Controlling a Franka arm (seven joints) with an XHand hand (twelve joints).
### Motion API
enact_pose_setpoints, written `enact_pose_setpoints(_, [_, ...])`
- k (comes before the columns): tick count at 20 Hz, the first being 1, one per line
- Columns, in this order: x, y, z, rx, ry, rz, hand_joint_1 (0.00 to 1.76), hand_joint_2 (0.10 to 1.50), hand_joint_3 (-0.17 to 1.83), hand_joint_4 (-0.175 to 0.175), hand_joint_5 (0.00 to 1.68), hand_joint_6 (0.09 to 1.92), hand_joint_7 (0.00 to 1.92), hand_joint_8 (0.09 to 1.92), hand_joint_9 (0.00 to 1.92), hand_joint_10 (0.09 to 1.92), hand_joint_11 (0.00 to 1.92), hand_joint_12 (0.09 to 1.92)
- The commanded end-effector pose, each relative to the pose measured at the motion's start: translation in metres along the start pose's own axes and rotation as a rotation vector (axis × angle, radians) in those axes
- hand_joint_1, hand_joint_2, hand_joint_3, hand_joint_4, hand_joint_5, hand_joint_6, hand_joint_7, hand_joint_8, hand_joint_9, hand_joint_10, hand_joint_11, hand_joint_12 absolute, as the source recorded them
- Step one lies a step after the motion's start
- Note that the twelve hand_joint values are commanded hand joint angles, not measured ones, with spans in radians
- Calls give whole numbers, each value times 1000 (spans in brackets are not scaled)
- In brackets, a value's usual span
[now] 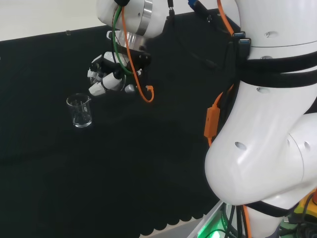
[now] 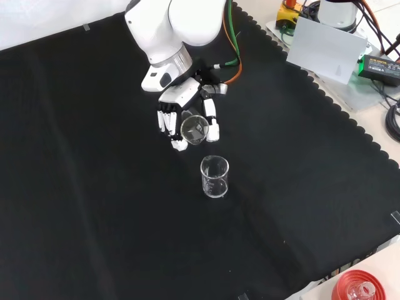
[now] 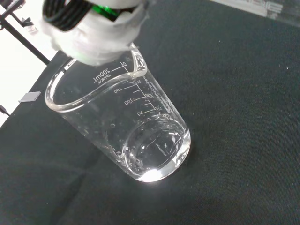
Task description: Place the beaker back on the table.
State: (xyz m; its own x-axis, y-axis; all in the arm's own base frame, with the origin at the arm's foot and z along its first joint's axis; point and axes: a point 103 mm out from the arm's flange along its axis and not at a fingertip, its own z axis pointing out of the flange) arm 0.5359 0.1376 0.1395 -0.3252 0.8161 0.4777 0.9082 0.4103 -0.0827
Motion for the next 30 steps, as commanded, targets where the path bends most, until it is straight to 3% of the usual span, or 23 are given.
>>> enact_pose_setpoints(1, [-4,-3,-1,-8,24,-13,1085,1011,26,175,1187,691,1465,88,1343,138,1011,969])
enact_pose_setpoints(6, [-10,-3,-1,-29,52,-21,1085,1011,28,175,1186,693,1465,87,1344,136,1012,968])
enact_pose_setpoints(17, [-32,2,16,-82,183,-5,1077,1015,39,175,1162,728,1448,87,1349,126,1015,961])
enact_pose_setpoints(30, [-40,16,42,-116,201,-2,1074,1016,45,175,1151,747,1442,87,1352,120,1014,960])
